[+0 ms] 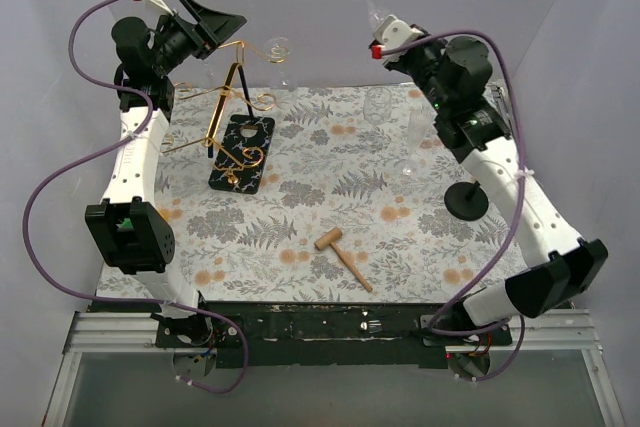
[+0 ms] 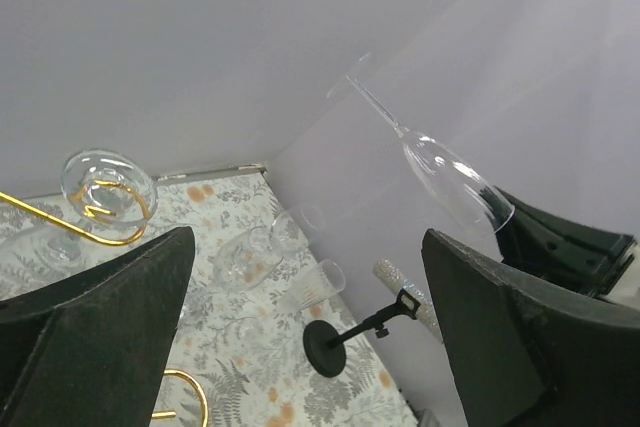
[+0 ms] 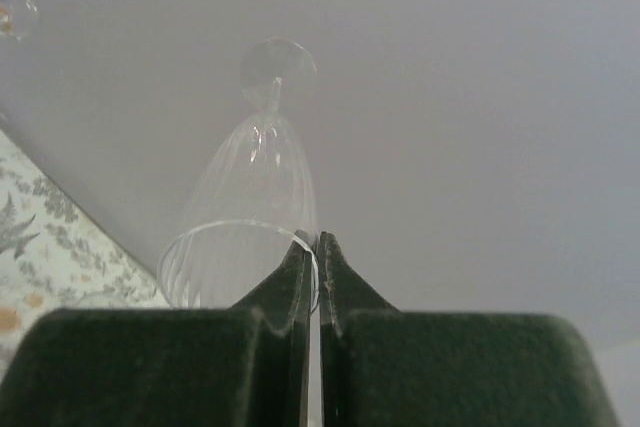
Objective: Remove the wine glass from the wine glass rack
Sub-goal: Place the wine glass at the center of the board.
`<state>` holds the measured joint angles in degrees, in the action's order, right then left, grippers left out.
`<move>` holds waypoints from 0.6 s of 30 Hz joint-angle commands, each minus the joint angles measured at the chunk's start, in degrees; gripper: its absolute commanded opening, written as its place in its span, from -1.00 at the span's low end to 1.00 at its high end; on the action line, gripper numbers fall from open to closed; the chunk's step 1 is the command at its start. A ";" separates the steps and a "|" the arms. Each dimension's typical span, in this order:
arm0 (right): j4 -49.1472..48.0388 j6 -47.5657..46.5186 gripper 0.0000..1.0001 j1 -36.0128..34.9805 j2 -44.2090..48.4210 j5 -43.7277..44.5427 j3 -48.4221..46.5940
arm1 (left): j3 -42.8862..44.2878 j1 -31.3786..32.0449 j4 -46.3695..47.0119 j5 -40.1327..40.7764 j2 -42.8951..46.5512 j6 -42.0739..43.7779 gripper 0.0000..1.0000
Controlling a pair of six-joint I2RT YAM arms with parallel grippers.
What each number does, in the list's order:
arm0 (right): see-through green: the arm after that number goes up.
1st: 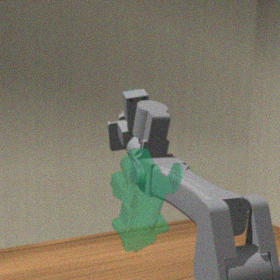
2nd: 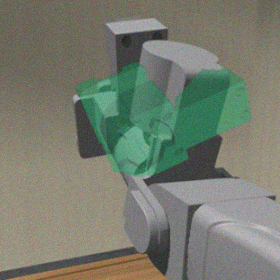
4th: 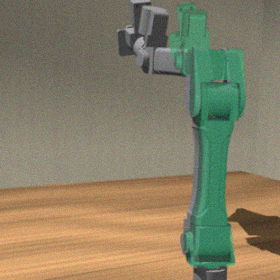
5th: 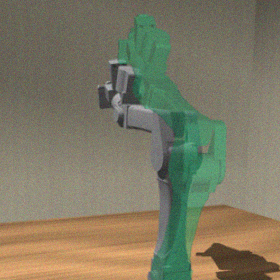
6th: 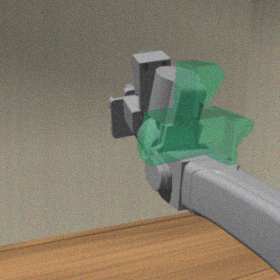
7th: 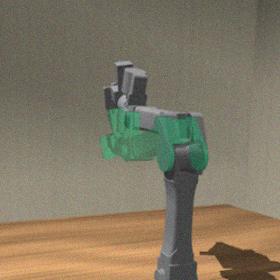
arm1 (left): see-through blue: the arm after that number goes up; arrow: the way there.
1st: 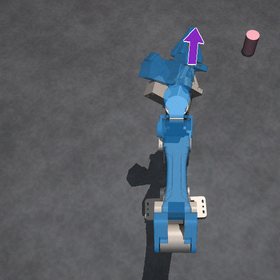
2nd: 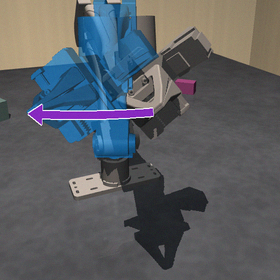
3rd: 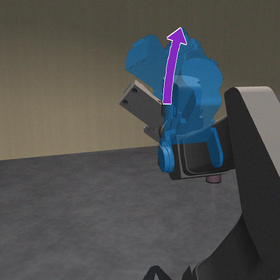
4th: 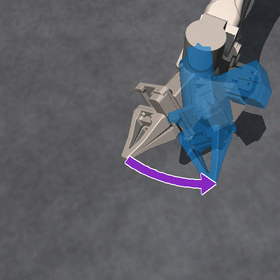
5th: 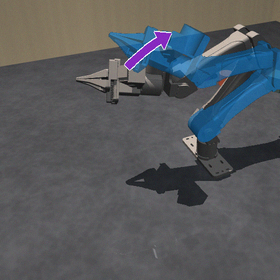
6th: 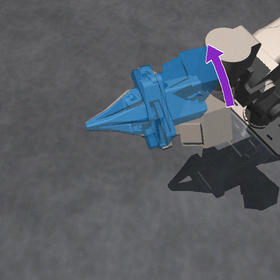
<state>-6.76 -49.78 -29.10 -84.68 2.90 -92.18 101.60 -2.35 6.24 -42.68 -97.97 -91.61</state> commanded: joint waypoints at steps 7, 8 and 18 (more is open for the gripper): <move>34.25 10.14 -0.97 12.47 7.61 1.50 -8.44 | 0.53 -0.20 7.73 -6.63 0.15 5.66 0.96; 37.06 10.58 -0.97 14.49 6.73 1.32 -10.98 | 0.61 -0.20 7.91 -6.89 -0.02 5.66 0.96; 70.10 8.48 -0.97 32.87 -7.93 -11.41 -30.67 | -0.35 -0.20 7.74 -7.42 -0.03 6.09 0.96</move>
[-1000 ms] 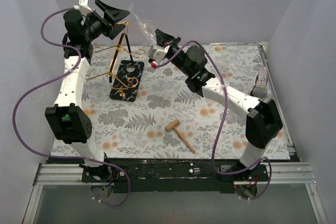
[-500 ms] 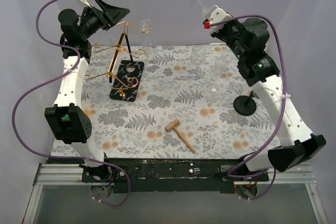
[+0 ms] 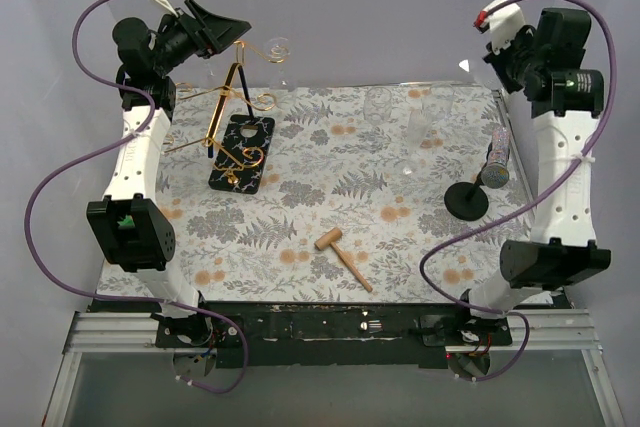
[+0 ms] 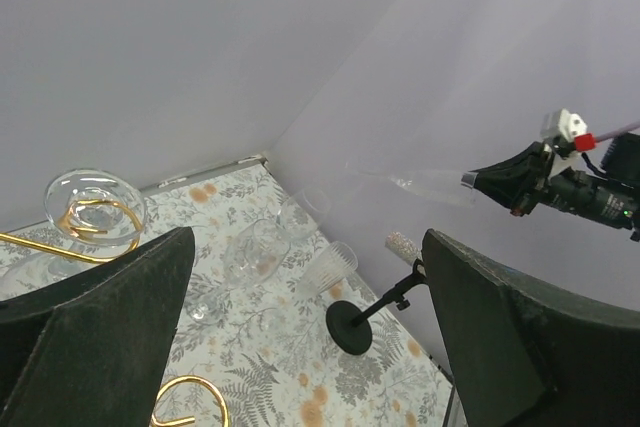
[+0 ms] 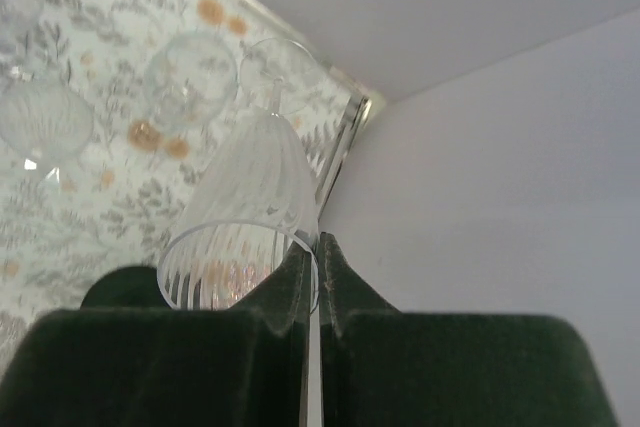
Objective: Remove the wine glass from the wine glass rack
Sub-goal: Place the wine glass at the center of the board.
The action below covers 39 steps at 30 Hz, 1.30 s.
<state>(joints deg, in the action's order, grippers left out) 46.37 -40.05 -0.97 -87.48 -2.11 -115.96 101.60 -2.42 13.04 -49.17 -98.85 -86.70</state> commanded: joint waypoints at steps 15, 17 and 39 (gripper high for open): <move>26.58 -2.23 -0.97 8.18 -17.10 -12.03 -4.18 | -1.23 -0.13 -2.05 -1.11 1.55 4.08 0.96; 26.41 -1.70 -0.97 7.48 -18.59 -11.52 -4.62 | -1.58 -0.13 -1.96 -1.02 1.73 4.08 0.96; 25.79 1.99 -0.15 -1.05 -24.85 -1.05 -9.20 | -2.29 -0.13 -3.28 1.00 3.31 6.89 0.96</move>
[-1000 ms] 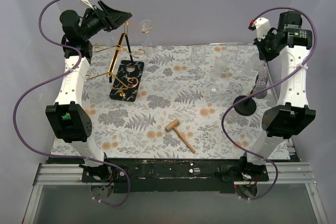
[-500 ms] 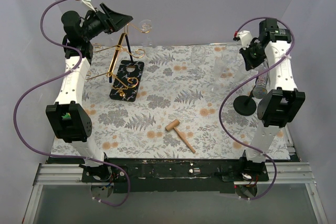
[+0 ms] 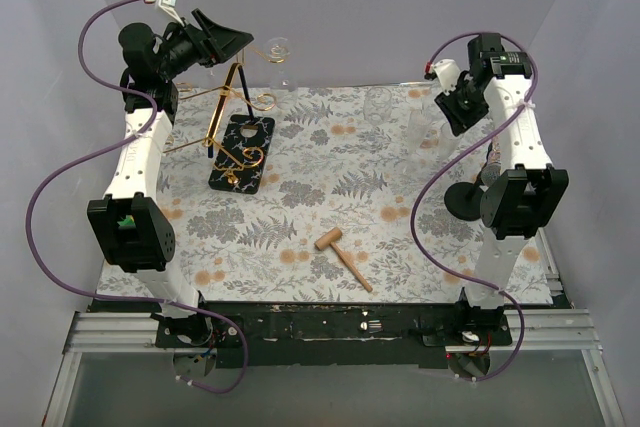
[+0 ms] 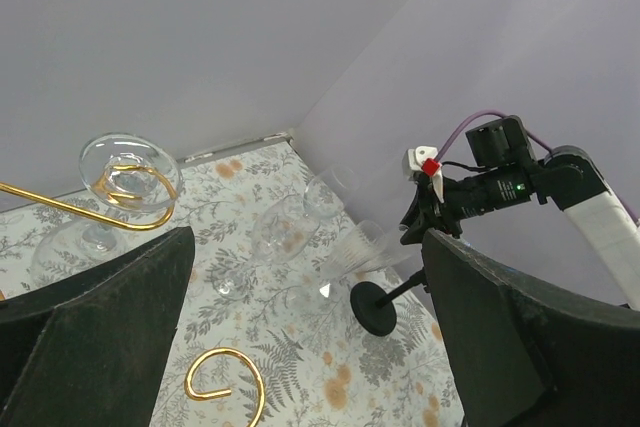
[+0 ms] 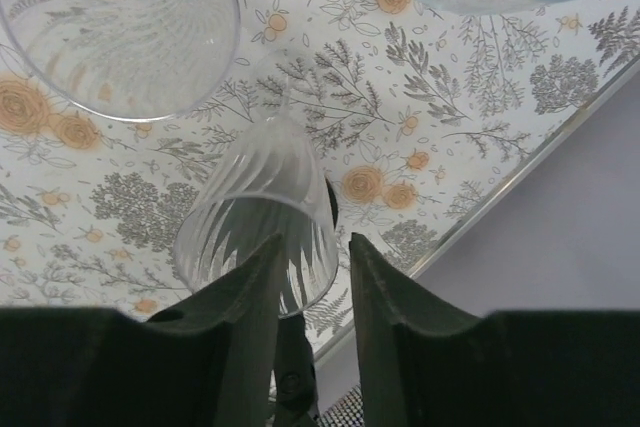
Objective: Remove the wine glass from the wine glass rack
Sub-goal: Place the wine glass at the center of the board, then pick up the wine glass from the wine rack.
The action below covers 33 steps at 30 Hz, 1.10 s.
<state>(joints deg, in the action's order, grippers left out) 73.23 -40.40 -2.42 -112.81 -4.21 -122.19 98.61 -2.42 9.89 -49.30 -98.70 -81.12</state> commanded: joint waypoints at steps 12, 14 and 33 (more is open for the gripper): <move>-1.32 4.98 0.18 0.31 5.05 0.52 -9.48 | 5.98 -0.13 -3.56 1.57 1.14 5.35 0.96; -5.01 4.98 0.46 0.39 8.21 -0.53 -7.02 | 6.25 -0.13 -4.26 1.66 0.79 5.97 0.96; -55.18 19.38 0.75 -7.68 13.16 -43.96 11.36 | 9.08 -0.22 -37.84 9.58 5.52 46.56 0.96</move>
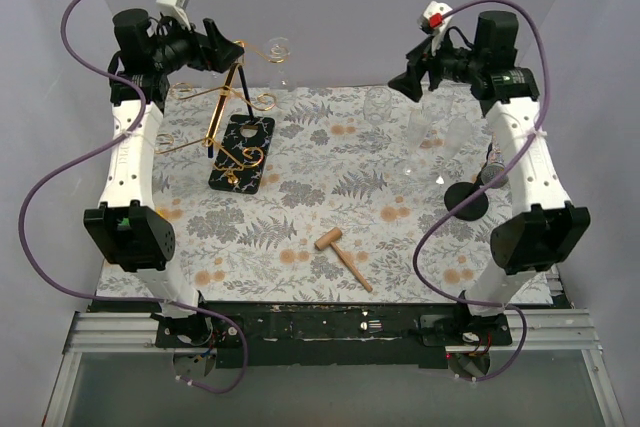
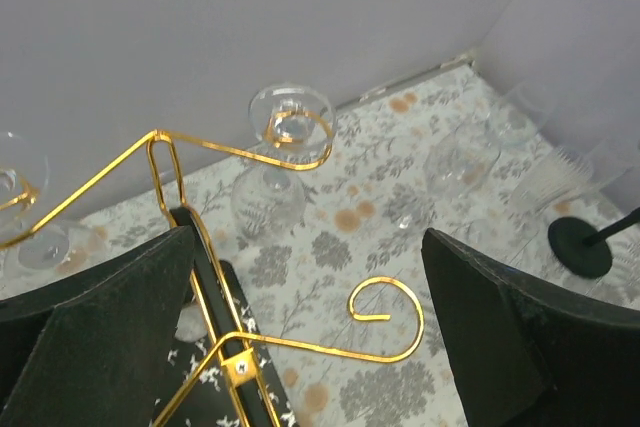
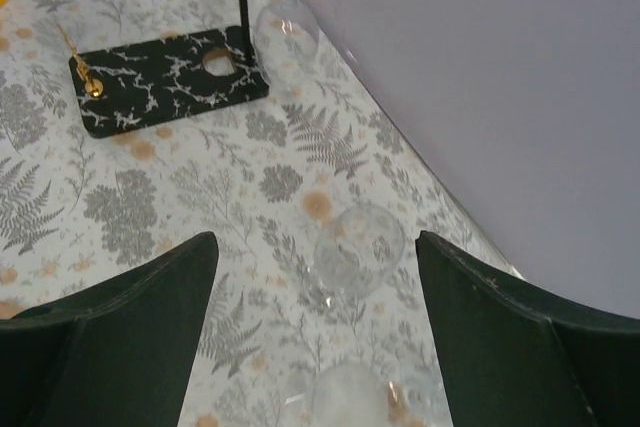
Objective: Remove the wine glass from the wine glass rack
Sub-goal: Pick up the wine glass from the wine rack.
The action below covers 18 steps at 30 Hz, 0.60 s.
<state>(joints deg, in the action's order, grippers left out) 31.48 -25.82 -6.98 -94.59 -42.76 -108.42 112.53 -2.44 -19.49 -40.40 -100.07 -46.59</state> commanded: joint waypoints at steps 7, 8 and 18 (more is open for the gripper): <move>-42.41 14.28 0.52 -7.69 -13.86 -7.16 2.50 | -14.27 -0.11 -4.86 0.49 13.67 21.89 0.96; -47.43 16.83 0.47 -8.13 -15.00 -7.77 3.82 | -13.49 -0.02 -5.21 1.54 13.68 21.63 0.96; -66.98 20.28 0.25 -16.12 -33.37 -3.22 -4.95 | -10.40 -0.02 -9.34 7.18 14.21 24.53 0.96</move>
<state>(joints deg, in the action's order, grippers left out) -23.51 -8.43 -19.90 -123.81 -49.54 -107.00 99.79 -2.46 -26.68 -36.73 -87.57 -24.36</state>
